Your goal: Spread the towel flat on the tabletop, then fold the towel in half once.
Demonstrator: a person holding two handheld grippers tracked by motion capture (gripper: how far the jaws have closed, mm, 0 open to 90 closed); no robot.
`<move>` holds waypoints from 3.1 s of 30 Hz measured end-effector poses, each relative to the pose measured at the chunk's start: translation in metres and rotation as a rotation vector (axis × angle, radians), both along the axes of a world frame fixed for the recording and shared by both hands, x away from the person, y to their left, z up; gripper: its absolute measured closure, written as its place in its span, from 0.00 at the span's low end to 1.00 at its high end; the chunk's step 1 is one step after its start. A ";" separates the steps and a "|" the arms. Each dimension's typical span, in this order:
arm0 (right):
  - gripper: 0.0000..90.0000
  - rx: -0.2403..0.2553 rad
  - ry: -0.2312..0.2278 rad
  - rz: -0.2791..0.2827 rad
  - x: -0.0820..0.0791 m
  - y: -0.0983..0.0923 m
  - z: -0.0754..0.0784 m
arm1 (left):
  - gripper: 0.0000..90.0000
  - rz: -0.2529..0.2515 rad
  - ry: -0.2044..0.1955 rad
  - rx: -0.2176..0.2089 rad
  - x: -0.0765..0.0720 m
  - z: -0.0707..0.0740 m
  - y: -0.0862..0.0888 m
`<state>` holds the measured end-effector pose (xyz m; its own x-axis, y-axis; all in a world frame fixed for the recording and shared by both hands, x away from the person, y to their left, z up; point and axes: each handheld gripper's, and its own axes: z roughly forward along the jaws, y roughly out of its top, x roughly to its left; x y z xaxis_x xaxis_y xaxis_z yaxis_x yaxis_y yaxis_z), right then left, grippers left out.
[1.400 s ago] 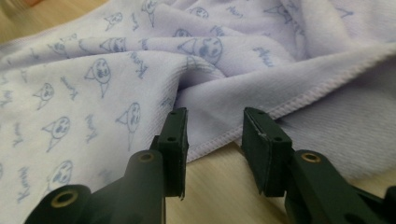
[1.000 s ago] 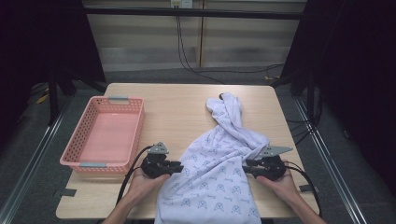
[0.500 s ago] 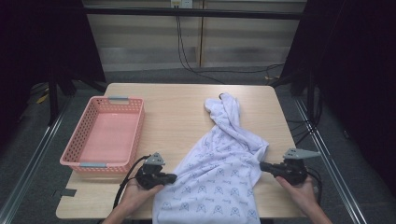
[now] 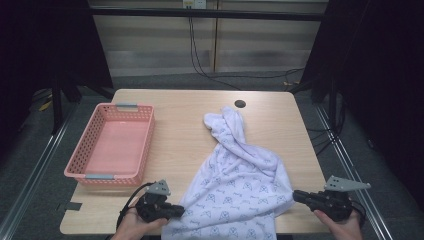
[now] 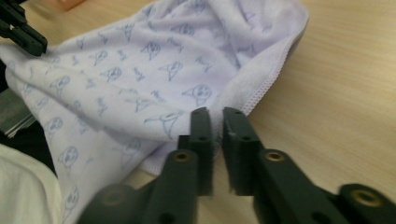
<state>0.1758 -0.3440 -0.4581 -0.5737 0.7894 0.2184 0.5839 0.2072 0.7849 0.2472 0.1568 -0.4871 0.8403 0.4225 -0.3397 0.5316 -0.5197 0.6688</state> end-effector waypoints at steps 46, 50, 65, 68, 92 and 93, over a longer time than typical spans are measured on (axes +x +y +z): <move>0.96 -0.152 0.142 0.230 0.061 0.072 -0.037 | 0.99 -0.076 -0.035 0.101 -0.003 -0.006 -0.013; 0.96 -0.176 0.136 0.276 0.043 0.074 -0.034 | 0.99 -0.082 -0.020 0.084 -0.012 -0.005 -0.011; 0.79 -0.084 -0.007 0.186 0.054 0.068 -0.002 | 0.78 0.042 -0.047 -0.013 0.052 -0.002 -0.048; 0.76 -0.087 -0.027 0.193 0.068 0.079 0.001 | 0.78 0.061 -0.052 -0.020 0.062 -0.005 -0.061; 0.75 -0.117 0.032 0.119 0.224 0.180 -0.037 | 0.68 0.115 -0.055 -0.014 0.075 -0.017 -0.061; 0.86 -0.116 0.031 0.112 0.223 0.179 -0.038 | 0.66 0.111 -0.058 -0.008 0.074 -0.017 -0.062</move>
<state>0.3993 -0.1655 -0.4957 -0.6541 0.7417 0.1487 0.5757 0.3605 0.7339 0.3209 0.0945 -0.5039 0.8068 0.5116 -0.2956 0.5459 -0.4541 0.7041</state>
